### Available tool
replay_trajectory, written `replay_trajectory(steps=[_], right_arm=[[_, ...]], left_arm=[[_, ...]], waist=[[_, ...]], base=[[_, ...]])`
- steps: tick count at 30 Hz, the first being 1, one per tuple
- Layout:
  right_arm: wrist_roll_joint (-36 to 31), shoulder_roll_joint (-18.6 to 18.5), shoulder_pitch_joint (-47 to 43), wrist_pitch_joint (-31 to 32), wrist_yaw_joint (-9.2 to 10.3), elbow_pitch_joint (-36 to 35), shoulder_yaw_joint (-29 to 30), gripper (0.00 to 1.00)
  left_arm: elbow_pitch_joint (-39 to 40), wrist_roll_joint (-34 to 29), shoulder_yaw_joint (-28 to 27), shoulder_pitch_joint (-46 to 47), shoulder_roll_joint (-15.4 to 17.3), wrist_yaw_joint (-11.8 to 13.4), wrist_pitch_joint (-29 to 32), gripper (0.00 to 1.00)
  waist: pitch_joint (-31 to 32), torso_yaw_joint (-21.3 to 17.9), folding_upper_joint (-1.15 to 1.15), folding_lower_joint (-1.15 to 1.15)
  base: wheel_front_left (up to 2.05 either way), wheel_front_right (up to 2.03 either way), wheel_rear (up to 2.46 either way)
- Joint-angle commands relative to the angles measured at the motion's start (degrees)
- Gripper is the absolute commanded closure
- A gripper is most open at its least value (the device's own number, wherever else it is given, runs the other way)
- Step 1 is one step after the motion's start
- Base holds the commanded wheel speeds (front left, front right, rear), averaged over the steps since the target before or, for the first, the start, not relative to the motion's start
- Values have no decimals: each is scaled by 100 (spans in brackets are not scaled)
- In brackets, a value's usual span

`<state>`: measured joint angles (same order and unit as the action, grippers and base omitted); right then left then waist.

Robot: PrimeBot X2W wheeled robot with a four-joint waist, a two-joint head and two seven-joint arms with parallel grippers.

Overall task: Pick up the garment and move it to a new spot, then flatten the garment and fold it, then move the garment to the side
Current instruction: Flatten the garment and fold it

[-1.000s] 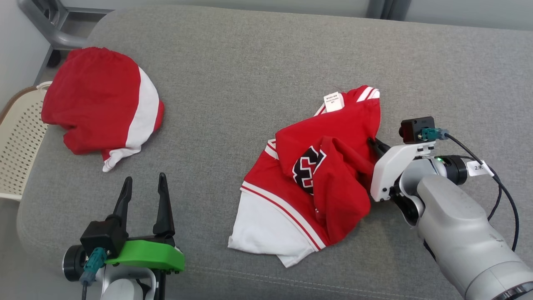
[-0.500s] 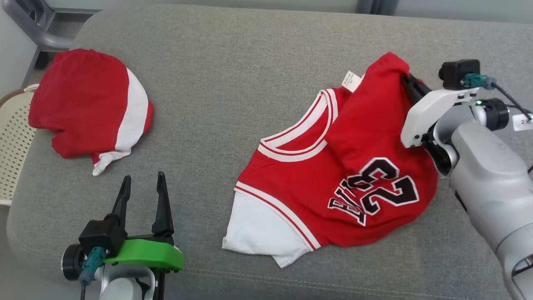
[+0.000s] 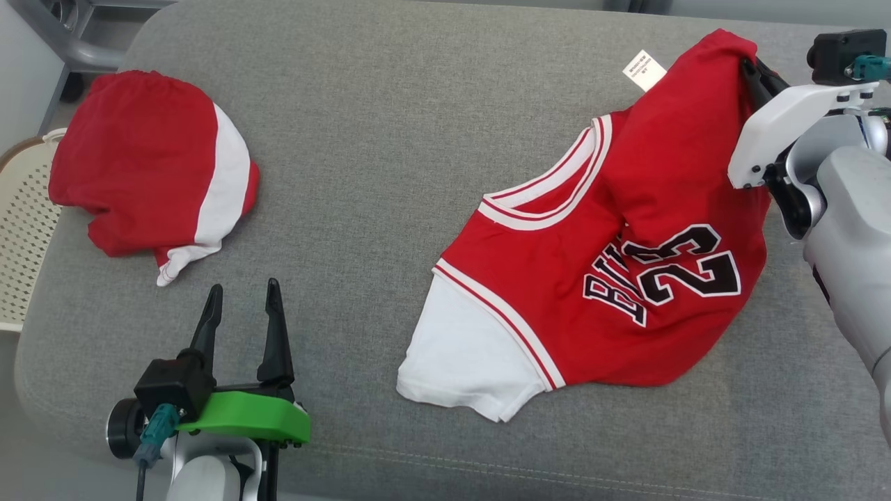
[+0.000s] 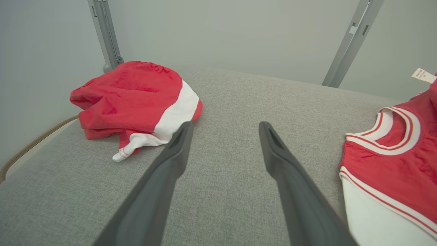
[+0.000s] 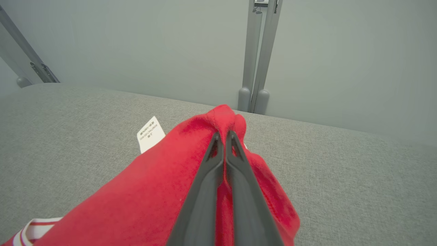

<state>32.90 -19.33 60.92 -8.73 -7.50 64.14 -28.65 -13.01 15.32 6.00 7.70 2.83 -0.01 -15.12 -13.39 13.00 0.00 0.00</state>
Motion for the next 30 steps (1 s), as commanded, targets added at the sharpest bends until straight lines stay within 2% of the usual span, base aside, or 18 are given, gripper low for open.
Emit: replay_trajectory(steps=[1, 2, 3, 4, 5, 11, 16, 24, 30], right_arm=[[-52, 18, 42, -54, 2, 46, -25, 100], [-59, 31, 74, -93, 2, 99, -39, 100], [-72, 38, 100, -141, 2, 159, -43, 81], [-91, 47, 116, -192, 2, 223, -50, 36], [-112, 67, 127, -237, 2, 286, -57, 0], [-180, 139, -35, -483, 2, 511, -68, 0], [-124, 187, -242, -622, 2, 268, -13, 0], [-137, 112, -1176, -648, 2, -1153, 338, 0], [-413, 150, -2144, -648, 1, -2246, 960, 0]], left_arm=[[-5, 30, 12, 73, 12, -11, -3, 0], [-15, 31, 23, 88, 12, -17, -3, 0], [-26, 32, 31, 98, 12, -19, -3, 0], [-35, 34, 36, 105, 12, -19, -3, 0], [-40, 35, 41, 108, 12, -18, -3, 0], [-66, -27, -32, -31, 13, 25, -3, 0], [-30, -101, -125, -120, 12, -18, -3, 0], [36, -191, -234, -242, 13, -39, -2, 0], [104, -247, -328, -330, 12, -23, -3, 0]], waist=[[0, 10, 0, 0], [2, 25, 0, 0], [7, 39, 0, 0], [13, 53, 0, 0], [22, 64, 0, 0], [185, 10, 0, 0], [355, -155, 0, 0], [579, -459, 0, 0], [664, -624, 0, 0]], base=[[0, 0, 0], [0, 0, 0], [0, 0, 0], [0, 0, 0], [0, 0, 0], [0, 0, 0], [0, 0, 0], [0, 0, 0], [0, 0, 0]])
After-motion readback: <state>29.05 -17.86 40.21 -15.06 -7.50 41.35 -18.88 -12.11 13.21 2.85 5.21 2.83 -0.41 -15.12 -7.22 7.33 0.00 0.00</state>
